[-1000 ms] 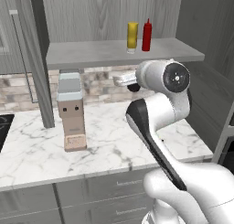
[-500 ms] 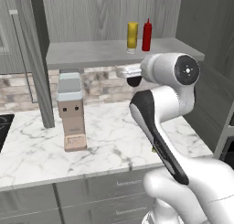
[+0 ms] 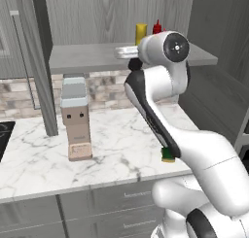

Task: There are various items on the counter. Only move the condiments/shakers into the cabinet.

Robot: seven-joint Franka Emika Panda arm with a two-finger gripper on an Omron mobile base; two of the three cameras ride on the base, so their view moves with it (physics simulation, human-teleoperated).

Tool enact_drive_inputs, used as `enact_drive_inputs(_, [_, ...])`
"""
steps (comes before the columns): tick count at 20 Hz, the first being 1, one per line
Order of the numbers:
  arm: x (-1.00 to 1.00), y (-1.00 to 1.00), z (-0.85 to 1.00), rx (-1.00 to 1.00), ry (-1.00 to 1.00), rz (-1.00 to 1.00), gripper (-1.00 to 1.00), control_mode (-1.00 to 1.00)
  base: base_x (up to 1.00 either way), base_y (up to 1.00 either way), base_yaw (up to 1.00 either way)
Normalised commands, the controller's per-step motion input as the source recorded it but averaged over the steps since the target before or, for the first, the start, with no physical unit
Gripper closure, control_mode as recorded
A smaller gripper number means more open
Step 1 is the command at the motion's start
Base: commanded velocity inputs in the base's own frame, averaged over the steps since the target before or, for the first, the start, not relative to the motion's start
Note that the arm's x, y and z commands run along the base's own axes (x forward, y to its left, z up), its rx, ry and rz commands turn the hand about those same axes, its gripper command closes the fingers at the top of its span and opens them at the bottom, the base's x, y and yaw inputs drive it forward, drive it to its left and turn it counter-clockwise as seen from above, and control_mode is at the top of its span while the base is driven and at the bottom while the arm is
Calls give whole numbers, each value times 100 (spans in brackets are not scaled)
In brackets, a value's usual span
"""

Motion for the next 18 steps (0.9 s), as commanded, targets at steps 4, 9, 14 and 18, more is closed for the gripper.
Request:
enact_drive_inputs(4, [73, 11, 4, 0, 8, -9, 100, -100, 0, 0, 0])
enact_drive_inputs(9, [39, 22, 0, -5, 2, -8, 100, -100, 0, 0, 0])
enact_drive_inputs(14, [44, 10, 0, -2, 0, -7, 100, -100, 0, 0, 0])
enact_drive_inputs(18, [48, 1, 0, 0, 0, -5, 100, -100, 0, 0, 0])
